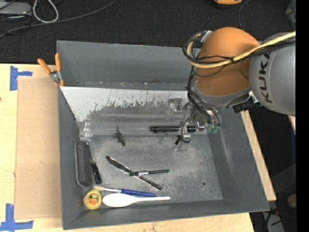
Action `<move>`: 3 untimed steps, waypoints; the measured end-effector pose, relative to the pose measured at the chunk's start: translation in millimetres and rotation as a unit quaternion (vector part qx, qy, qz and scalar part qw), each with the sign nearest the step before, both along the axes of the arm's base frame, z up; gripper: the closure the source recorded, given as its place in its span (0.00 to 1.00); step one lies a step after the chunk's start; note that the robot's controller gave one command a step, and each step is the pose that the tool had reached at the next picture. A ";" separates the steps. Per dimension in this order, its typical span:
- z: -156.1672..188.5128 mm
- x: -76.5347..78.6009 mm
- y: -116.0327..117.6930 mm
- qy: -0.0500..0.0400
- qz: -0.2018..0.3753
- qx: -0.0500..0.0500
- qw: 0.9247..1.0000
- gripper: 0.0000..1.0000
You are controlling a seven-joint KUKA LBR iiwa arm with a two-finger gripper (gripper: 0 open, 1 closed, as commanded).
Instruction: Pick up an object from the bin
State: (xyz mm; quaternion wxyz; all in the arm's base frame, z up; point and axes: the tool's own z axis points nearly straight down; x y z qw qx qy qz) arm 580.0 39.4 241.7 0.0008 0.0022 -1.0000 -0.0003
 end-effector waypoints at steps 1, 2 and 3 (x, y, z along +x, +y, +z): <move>-84.3 -23.3 12.7 -0.001 -0.040 0.000 0.999 0.00; -83.2 -53.4 27.1 -0.003 -0.013 0.000 1.000 0.00; -122.3 -48.6 28.8 0.002 -0.024 0.000 1.000 0.00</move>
Offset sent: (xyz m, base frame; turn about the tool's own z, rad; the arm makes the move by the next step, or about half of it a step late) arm -0.0537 0.0285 -0.0817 0.0237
